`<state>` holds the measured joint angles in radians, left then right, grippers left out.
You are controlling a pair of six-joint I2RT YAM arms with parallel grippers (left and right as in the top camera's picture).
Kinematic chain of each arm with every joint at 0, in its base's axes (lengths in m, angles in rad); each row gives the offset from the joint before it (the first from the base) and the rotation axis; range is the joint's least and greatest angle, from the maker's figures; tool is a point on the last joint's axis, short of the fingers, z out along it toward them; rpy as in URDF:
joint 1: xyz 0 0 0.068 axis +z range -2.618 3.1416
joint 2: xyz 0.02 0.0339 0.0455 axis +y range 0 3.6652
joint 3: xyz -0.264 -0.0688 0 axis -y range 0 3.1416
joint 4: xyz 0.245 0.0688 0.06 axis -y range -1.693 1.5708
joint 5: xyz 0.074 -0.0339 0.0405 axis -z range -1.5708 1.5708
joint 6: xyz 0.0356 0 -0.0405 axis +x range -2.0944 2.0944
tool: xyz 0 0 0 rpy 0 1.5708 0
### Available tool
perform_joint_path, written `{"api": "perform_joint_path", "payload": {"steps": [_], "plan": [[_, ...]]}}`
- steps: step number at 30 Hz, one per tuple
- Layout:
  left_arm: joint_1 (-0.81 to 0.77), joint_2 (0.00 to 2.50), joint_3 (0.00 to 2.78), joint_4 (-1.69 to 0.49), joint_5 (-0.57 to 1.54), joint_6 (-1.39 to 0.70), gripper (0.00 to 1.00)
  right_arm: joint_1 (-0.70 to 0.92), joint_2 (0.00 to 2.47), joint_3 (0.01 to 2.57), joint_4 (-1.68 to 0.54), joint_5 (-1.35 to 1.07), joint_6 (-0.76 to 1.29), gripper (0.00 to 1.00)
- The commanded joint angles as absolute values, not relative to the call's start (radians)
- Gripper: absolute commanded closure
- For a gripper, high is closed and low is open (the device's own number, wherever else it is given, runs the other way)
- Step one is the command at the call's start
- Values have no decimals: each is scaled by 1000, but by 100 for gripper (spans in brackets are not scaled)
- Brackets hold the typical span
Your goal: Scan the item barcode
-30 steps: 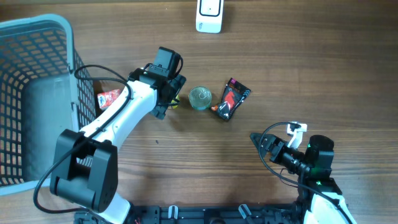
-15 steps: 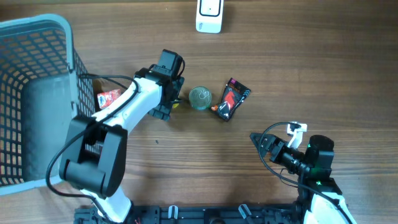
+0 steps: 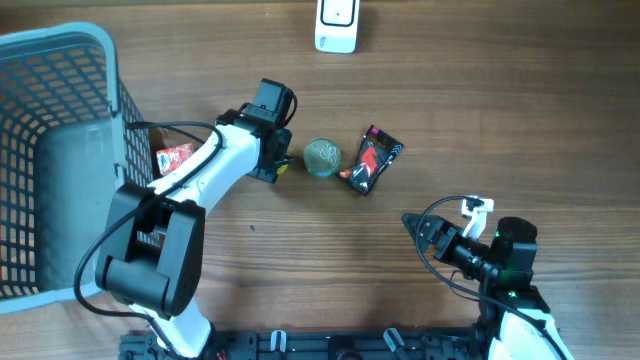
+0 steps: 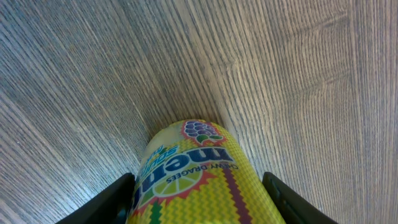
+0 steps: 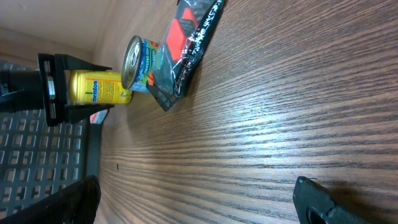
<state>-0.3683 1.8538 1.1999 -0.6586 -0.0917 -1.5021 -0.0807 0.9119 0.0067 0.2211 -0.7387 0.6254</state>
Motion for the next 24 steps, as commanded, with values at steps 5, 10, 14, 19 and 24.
{"api": "perform_joint_path", "payload": {"steps": [5, 10, 14, 19, 24], "plan": [[-362, 1863, 1205, -662, -78, -1418, 49, -85, 917, 7, 223, -733, 606, 0], [-362, 1863, 1205, -662, -75, -1303, 48, -85, 917, 7, 223, -733, 606, 0], [-362, 1863, 1205, -662, -75, -1197, 50, -85, 917, 7, 223, -732, 606, 0], [-362, 1863, 1205, -638, -75, -1021, 52, -85, 917, 7, 223, -732, 606, 0], [-362, 1863, 1205, -639, -52, -883, 52, -85, 917, 7, 223, -732, 606, 0]]}}
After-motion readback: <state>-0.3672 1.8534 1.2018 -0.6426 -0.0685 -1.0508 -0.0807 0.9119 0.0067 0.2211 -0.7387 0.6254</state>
